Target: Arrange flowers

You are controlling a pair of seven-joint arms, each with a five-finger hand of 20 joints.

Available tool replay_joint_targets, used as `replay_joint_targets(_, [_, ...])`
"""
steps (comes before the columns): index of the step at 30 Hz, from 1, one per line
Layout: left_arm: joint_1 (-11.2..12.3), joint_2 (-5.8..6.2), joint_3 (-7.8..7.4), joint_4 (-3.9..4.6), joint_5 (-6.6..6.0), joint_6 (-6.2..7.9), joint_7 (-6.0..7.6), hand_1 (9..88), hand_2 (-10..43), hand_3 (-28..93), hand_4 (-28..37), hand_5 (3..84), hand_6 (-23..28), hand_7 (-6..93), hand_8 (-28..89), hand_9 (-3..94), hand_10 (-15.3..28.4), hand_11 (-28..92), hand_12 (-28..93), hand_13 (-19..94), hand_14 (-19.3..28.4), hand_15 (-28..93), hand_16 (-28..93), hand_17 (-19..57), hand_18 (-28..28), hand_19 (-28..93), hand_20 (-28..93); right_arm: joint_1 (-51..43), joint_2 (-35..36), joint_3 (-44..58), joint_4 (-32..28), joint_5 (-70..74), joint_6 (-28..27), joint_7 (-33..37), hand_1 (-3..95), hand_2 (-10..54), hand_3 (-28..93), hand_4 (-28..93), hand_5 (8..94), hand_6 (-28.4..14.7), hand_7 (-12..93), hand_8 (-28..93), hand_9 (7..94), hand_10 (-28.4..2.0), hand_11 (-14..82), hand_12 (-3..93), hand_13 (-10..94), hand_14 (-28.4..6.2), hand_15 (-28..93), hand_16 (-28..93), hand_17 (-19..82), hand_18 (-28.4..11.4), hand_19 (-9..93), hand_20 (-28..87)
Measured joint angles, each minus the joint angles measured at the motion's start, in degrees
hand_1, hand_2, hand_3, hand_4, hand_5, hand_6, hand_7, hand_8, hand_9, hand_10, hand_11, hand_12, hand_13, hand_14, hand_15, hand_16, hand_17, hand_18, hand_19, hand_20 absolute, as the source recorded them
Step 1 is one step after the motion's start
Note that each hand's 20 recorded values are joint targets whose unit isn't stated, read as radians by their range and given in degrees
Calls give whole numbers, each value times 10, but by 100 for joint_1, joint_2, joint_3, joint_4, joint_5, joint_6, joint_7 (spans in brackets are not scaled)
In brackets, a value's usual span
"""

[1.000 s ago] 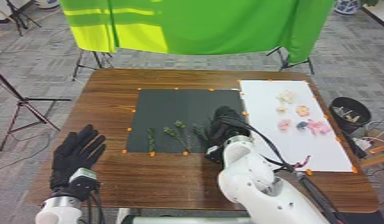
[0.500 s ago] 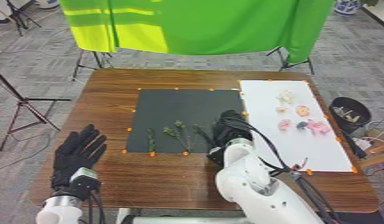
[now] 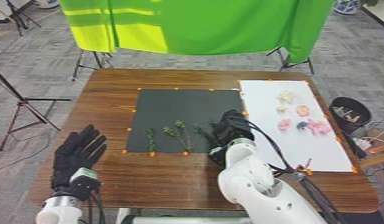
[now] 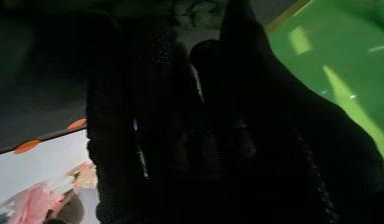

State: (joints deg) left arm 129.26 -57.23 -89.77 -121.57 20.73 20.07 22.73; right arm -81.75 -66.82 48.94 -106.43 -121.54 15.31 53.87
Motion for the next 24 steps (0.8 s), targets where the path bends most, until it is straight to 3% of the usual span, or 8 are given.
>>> replay_joint_targets(4, [4, 0, 0, 1, 0, 0, 9, 308, 162, 697, -283, 425, 100, 160, -90, 338, 158, 300, 98, 252, 171, 451, -98, -69, 159, 401, 92, -74, 43, 71, -100, 79, 3, -7, 439, -95, 868, -283, 440, -100, 292, -148, 526, -198, 165, 139, 630, -127, 516, 223, 289, -230, 767, 161])
replay_joint_targets(7, [14, 0, -9, 1, 0, -2, 9, 308, 163, 697, -283, 424, 100, 161, -90, 337, 158, 299, 98, 251, 171, 450, -98, -69, 159, 402, 92, -132, 78, 148, -171, 152, 2, -9, 423, -95, 873, -283, 423, -110, 220, -125, 523, -200, 164, 138, 627, -135, 528, 189, 287, -232, 770, 158])
replay_joint_targets(13, [23, -10, -12, 3, -4, -5, 10, 307, 164, 698, -283, 425, 101, 159, -90, 337, 158, 299, 99, 251, 171, 452, -97, -69, 159, 401, 92, -229, 172, 267, -335, 241, -37, -27, 375, -95, 853, -282, 391, -122, 165, -115, 506, -209, 153, 135, 623, -143, 535, 169, 285, -235, 772, 156])
replay_joint_targets(18, [44, -11, -17, 3, -7, -5, 29, 307, 165, 697, -283, 427, 101, 161, -90, 337, 158, 300, 99, 252, 172, 452, -97, -69, 159, 401, 92, -329, 299, 393, -554, 313, -154, -112, 334, -95, 832, -252, 383, -122, 140, -103, 497, -209, 131, 119, 617, -160, 367, 122, 293, -226, 737, 117])
replay_joint_targets(20, [49, -11, -17, 3, -8, -5, 35, 306, 166, 698, -283, 428, 101, 162, -90, 337, 159, 300, 99, 252, 172, 452, -98, -69, 159, 401, 92, -356, 361, 406, -628, 339, -135, -166, 311, -42, 838, -239, 415, -113, 152, -107, 524, -207, 136, 122, 615, -164, 337, 127, 294, -223, 733, 102])
replay_joint_targets(24, [58, -11, -18, 3, -12, -9, 56, 305, 167, 698, -283, 429, 101, 162, -91, 338, 159, 300, 99, 252, 172, 452, -98, -69, 159, 402, 92, -415, 480, 398, -731, 264, 145, -264, 293, 105, 840, -226, 609, -73, 177, -117, 644, -201, 137, 137, 627, -171, 369, 155, 289, -233, 744, 129])
